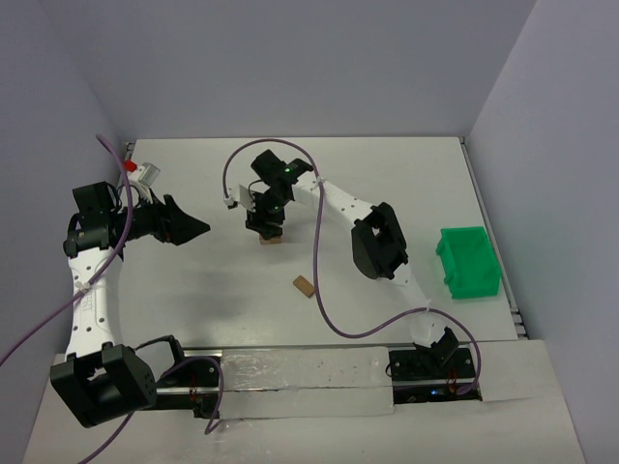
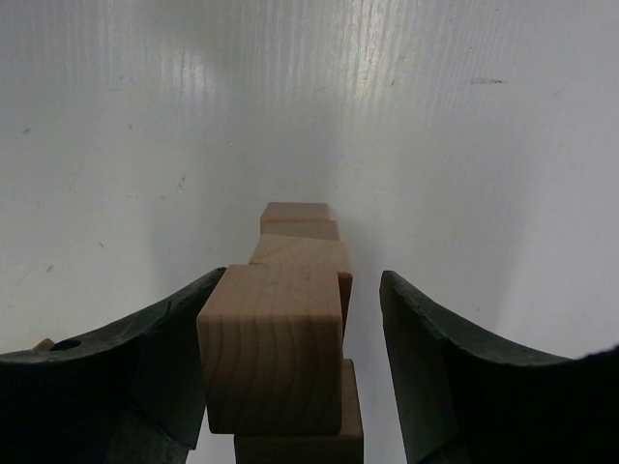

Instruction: Build the wood block tower

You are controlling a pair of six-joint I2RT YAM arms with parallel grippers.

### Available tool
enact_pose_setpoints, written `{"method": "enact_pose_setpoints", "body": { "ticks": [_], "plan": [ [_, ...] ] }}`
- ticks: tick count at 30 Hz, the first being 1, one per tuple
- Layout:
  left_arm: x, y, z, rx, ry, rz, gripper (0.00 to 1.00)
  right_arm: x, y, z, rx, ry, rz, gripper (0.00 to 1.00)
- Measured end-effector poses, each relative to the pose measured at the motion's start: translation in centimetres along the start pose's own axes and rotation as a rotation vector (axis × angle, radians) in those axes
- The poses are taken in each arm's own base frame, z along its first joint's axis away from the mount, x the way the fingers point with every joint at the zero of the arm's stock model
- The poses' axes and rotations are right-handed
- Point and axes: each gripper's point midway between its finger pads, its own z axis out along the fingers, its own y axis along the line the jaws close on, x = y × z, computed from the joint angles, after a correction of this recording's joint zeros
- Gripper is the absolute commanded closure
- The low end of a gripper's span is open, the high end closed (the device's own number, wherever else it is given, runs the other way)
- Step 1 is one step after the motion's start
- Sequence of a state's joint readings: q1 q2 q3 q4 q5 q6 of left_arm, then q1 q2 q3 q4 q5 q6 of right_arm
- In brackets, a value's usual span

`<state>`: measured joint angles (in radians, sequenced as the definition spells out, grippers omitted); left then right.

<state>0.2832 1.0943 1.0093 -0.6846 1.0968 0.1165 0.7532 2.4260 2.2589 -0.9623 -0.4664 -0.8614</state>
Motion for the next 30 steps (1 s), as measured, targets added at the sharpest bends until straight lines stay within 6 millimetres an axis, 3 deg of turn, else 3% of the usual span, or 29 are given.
{"method": "enact_pose_setpoints", "body": {
  "ticks": [4,18,30],
  "plan": [
    [0.0,0.0,0.0,0.0,0.0,0.0,0.02,0.0,0.0,0.0,0.001,0.001,0.001,0.06],
    [0.0,0.0,0.0,0.0,0.0,0.0,0.02,-0.2,0.0,-0.3,0.005,-0.003,-0.002,0.01],
    [0.0,0.0,0.0,0.0,0.0,0.0,0.02,-2.9,-0.2,-3.7,0.047,-0.056,-0.035,0.0]
  ]
}}
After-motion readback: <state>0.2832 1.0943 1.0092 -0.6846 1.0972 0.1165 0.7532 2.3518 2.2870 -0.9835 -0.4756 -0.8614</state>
